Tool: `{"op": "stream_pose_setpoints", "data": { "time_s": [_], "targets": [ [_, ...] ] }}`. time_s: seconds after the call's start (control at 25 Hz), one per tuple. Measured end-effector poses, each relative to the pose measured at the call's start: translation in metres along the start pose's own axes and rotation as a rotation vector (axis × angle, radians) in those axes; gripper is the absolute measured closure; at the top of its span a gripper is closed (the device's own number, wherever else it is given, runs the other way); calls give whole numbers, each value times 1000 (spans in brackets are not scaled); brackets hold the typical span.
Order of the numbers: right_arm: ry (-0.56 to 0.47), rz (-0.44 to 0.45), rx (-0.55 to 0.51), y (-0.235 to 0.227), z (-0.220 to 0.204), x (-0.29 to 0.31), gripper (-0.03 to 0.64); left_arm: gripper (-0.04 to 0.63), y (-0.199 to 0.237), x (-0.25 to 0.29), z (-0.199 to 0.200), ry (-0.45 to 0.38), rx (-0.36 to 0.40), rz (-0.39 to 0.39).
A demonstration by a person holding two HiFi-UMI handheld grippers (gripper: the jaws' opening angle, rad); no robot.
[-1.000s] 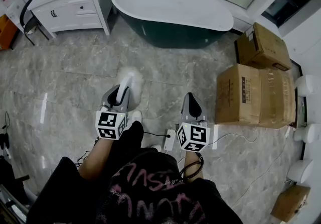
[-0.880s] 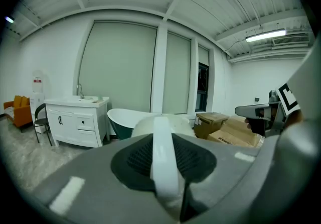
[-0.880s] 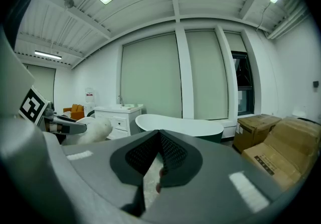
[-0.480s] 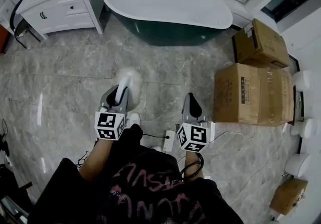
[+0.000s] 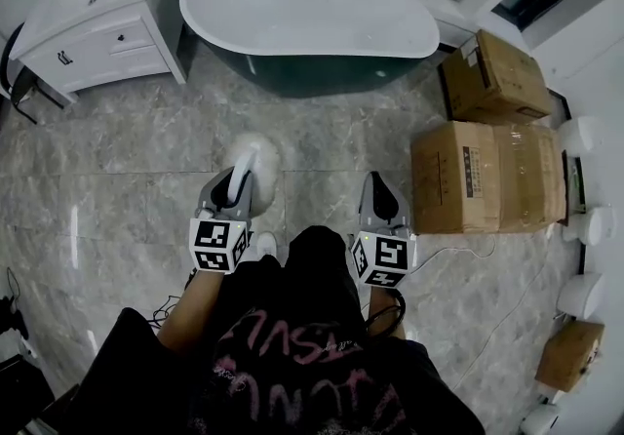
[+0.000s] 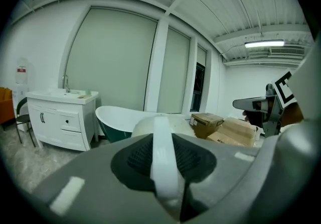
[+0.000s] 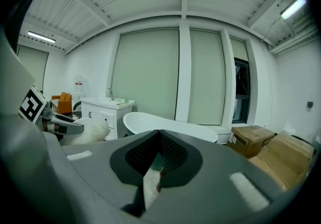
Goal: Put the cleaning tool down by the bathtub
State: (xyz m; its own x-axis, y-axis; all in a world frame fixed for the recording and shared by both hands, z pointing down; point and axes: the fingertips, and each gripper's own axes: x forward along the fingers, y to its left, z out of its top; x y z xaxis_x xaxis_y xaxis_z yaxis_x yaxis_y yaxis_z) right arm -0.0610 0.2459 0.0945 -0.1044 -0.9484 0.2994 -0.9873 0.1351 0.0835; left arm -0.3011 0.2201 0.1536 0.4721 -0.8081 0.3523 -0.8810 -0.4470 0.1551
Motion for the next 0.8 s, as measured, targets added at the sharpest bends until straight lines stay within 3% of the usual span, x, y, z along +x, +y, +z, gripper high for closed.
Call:
{"op": "stream_pose_setpoints", "data": {
  "time_s": [0.32, 0.8],
  "targets": [
    [-17, -29, -23, -21, 12, 10, 604, 512, 4, 16, 7, -22, -3, -11],
    [27, -20, 42, -82, -9, 78, 604, 512, -16, 99, 19, 69, 77, -46]
  ]
}}
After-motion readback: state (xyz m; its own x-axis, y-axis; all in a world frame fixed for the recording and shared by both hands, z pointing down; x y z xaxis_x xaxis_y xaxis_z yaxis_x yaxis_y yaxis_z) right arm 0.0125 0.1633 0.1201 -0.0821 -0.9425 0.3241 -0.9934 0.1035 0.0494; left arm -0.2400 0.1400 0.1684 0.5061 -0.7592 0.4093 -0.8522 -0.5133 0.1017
